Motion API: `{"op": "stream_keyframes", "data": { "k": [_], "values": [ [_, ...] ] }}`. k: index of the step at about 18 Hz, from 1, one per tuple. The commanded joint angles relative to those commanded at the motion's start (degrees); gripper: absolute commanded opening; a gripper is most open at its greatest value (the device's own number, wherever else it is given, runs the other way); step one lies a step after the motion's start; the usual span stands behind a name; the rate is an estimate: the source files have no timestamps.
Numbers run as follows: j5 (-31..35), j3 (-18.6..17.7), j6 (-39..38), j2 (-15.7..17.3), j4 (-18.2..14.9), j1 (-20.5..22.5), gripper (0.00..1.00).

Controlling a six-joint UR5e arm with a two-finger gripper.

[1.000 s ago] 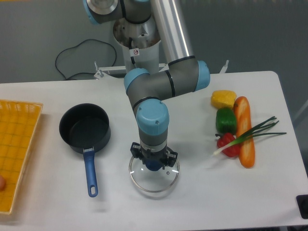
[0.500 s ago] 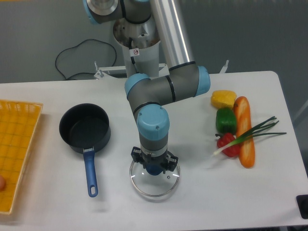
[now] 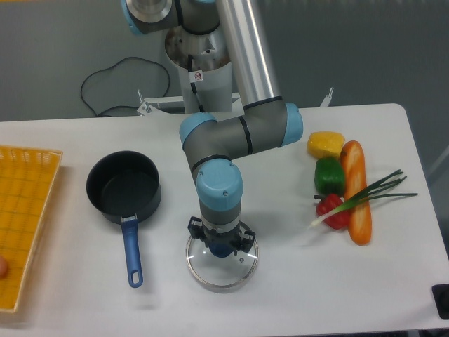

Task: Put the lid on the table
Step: 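Hold the glass lid resting on the table and open the gripper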

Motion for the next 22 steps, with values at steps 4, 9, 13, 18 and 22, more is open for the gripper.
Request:
{"op": "stream_keyframes", "data": {
  "k": [4,9,13,18,22],
  "values": [
    [0.0,0.0,0.0,-0.4,0.1,0.0,0.60],
    [-0.1,0.1,0.0,-0.4,0.1,0.0,0.60],
    [-0.1,0.3,0.0,-0.7,0.1,0.0,0.60],
    [-0.1,0.3,0.0,-0.9,0.1,0.0,0.60],
    [-0.1,0.4,0.0,-1.1,0.2,-0.1,0.61]
  ]
}}
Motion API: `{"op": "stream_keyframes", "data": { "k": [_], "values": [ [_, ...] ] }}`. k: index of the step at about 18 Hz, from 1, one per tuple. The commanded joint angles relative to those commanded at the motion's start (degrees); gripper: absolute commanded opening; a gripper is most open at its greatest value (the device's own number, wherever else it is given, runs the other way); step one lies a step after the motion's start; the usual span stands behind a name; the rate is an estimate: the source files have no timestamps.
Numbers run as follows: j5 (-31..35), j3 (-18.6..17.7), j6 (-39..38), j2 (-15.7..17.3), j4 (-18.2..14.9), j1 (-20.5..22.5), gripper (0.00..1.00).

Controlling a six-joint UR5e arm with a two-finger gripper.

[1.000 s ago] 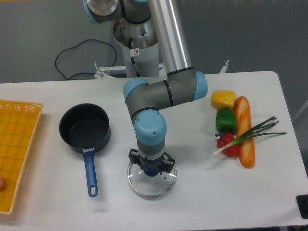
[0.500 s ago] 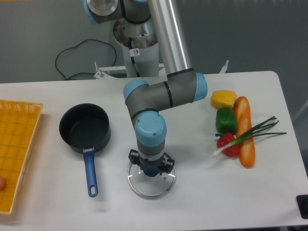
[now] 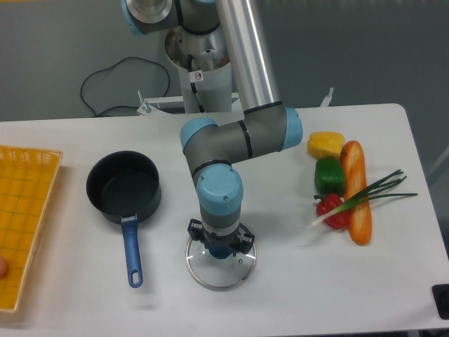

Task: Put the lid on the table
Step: 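Hold the glass lid resting on the table and open the gripper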

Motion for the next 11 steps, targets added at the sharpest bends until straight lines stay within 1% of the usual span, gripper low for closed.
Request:
{"op": "stream_keyframes", "data": {
  "k": [6,8,11],
  "values": [
    [0.1,0.0,0.0,0.0,0.2,0.0,0.65],
    [0.1,0.0,0.0,0.0,0.2,0.0,0.67],
    [0.1,0.0,0.0,-0.1,0.3,0.0,0.68]
  ]
}}
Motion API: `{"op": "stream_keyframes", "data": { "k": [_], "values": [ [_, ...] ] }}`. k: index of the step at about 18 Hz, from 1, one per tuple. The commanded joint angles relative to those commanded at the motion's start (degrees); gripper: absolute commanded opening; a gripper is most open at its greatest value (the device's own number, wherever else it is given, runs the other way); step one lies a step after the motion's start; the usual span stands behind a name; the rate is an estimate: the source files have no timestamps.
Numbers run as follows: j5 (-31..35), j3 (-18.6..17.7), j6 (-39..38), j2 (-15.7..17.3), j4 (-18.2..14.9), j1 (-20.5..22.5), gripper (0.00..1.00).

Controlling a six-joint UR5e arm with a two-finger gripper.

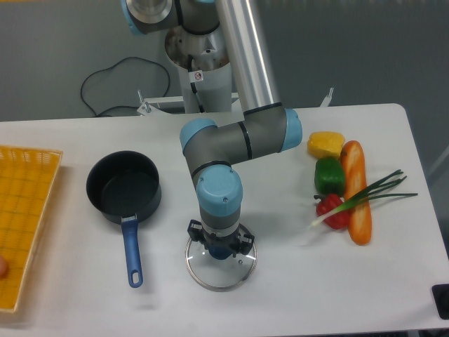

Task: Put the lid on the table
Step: 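Hold the glass lid resting on the table and open the gripper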

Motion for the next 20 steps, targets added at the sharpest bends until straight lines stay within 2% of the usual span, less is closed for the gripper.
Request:
{"op": "stream_keyframes", "data": {
  "k": [12,16,20],
  "values": [
    [0.3,0.3,0.0,-0.5,0.0,-0.4,0.72],
    [0.3,0.4,0.0,-0.5,0.0,-0.4,0.88],
    [0.2,0.6,0.0,-0.5,0.0,-0.4,0.94]
  ]
}}
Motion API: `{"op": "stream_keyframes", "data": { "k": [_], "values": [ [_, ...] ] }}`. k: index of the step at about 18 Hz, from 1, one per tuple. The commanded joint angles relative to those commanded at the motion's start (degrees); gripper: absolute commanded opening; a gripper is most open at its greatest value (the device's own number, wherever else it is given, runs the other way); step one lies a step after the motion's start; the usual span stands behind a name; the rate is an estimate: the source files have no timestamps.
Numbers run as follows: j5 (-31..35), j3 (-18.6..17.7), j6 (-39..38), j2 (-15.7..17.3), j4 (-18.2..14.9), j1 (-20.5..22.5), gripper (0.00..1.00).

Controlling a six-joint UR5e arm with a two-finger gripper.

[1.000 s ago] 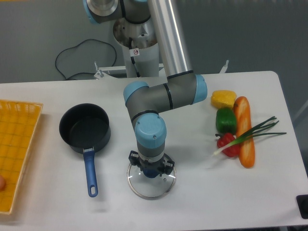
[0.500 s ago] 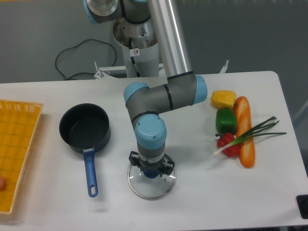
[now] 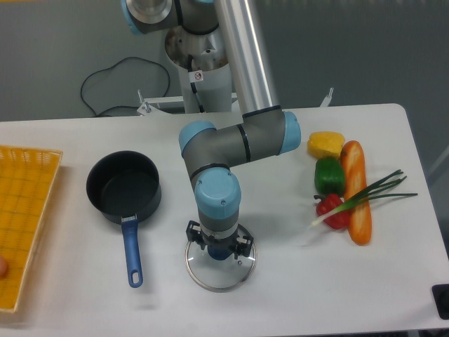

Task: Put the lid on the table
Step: 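Hold the glass lid resting on the table and open the gripper, then lift the open gripper off the lid knob and move it toward the vegetables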

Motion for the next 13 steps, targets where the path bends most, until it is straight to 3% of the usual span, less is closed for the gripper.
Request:
{"op": "stream_keyframes", "data": {
  "k": [3,13],
  "values": [
    [0.1,0.2,-0.1,0.3,0.0,0.0,1.00],
    [2.8,-0.8,-0.1,4.2,-0.3,0.3,1.00]
  ]
}}
